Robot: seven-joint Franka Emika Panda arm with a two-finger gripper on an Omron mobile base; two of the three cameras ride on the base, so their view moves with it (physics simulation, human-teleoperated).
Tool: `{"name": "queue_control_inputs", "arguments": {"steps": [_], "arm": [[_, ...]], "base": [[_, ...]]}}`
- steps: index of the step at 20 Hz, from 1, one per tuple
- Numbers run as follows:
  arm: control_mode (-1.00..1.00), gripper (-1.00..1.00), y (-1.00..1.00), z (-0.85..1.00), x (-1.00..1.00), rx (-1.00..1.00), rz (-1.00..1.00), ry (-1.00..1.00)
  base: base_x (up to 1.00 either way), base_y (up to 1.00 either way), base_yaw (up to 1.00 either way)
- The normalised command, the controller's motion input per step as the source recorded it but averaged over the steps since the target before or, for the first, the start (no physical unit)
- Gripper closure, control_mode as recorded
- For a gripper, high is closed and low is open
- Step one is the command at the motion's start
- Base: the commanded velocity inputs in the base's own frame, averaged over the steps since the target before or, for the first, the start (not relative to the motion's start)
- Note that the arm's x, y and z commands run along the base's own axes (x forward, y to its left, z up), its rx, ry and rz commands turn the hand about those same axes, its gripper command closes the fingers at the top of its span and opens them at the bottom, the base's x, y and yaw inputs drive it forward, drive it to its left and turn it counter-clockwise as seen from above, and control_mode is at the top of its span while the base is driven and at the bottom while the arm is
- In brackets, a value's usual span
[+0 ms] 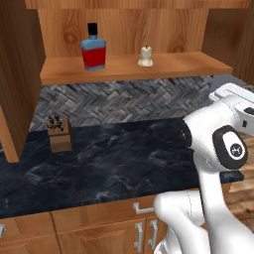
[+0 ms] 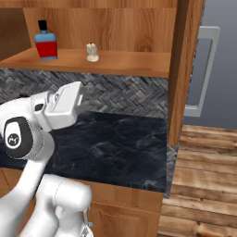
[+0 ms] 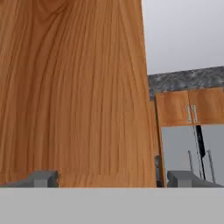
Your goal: Get the candle and the liquor from the cabinet and move them to the dining counter.
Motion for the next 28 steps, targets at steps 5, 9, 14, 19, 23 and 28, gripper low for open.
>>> {"name": "queue_control_inputs", "arguments": {"steps": [5,9,14,19,23,28], "arm": [[-1.0,-1.0,1.0,0.25,0.0,0.0,0.43,0.18],[-1.0,-1.0,0.87,0.23,-0.03,0.0,0.48,0.18],[-1.0,-1.0,0.54,0.05,-0.04,0.02,0.51,0.17],[-1.0,-1.0,0.36,0.16,0.0,0.14,0.41,0.23],[-1.0,-1.0,0.22,0.34,0.0,0.16,0.22,0.27],[-1.0,-1.0,-0.05,0.14,0.0,0.07,0.0,0.19]], "base": [[0.0,0.0,0.0],[0.0,0.0,0.0],[0.0,0.0,0.0],[0.0,0.0,0.0],[0.0,0.0,0.0],[0.0,0.0,0.0]]}}
